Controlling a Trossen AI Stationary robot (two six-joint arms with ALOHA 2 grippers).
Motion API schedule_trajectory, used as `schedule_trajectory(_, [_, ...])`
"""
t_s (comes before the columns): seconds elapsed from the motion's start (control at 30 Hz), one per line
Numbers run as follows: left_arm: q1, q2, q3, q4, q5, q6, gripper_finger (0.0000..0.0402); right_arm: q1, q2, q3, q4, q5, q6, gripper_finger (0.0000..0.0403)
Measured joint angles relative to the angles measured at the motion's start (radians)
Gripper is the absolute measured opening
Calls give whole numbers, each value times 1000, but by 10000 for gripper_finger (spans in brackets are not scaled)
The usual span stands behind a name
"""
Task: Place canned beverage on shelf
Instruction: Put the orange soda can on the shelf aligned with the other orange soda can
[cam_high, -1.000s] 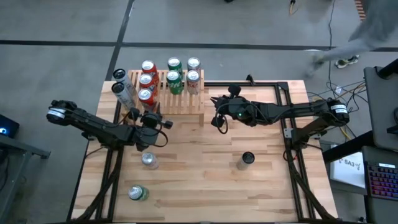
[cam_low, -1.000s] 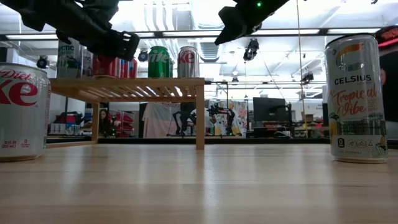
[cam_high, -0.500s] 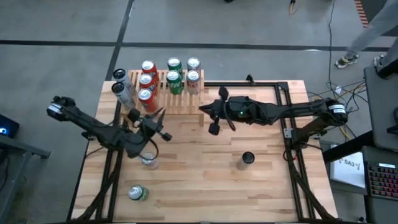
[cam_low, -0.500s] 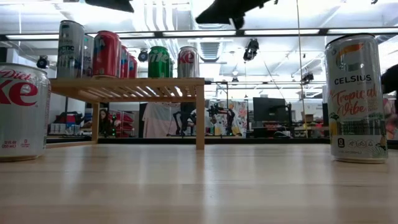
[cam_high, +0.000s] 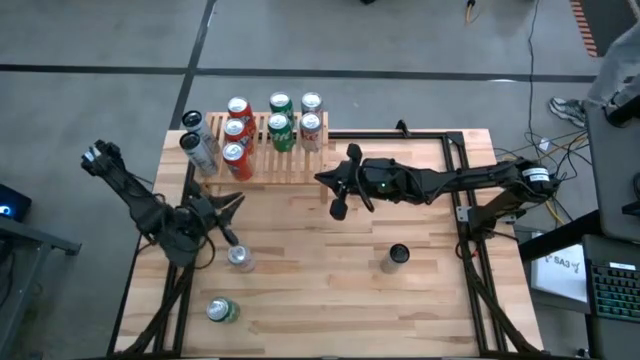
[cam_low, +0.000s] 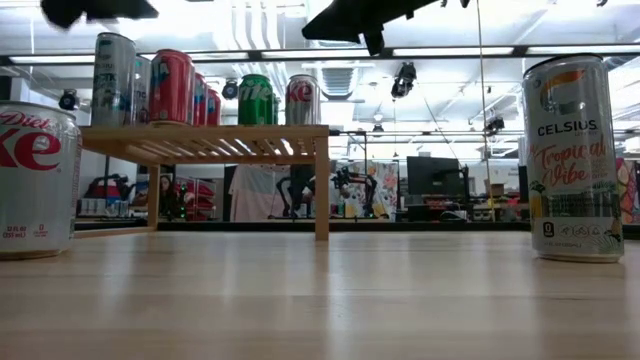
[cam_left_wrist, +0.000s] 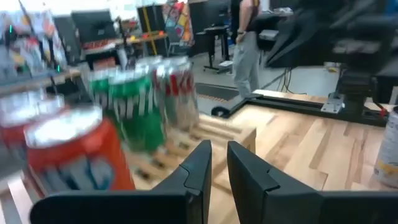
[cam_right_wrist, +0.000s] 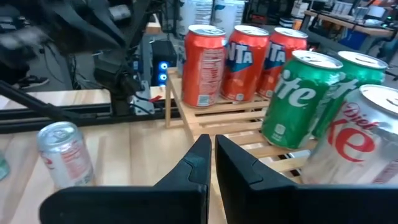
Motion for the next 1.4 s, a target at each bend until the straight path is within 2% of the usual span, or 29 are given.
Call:
schedule_trajectory(0.17, [18,-9,-138,6,-15,-204,36,1,0,0,1,-2,-1,12])
schedule_trajectory(0.27, [24,-1,-197,23,-79,-287,36,0,0,0,1,-1,-1,12])
schedule_trajectory(0.33, [29,7,-227,53,-138,-300,36,0,0,0,1,-1,-1,12])
schedule_trajectory(0.57, [120,29,-270,125,-150,-308,36,0,0,0,2,-1,-2,12])
schedule_trajectory(0.77, [174,87,-258,154,-140,-304,36,0,0,0,2,-1,-2,12])
schedule_trajectory(1.0, [220,187,-187,166,-140,-304,36,0,0,0,5,0,-12,12])
schedule_trajectory(1.4, [379,356,-90,165,-132,-305,36,0,0,0,9,0,-22,12])
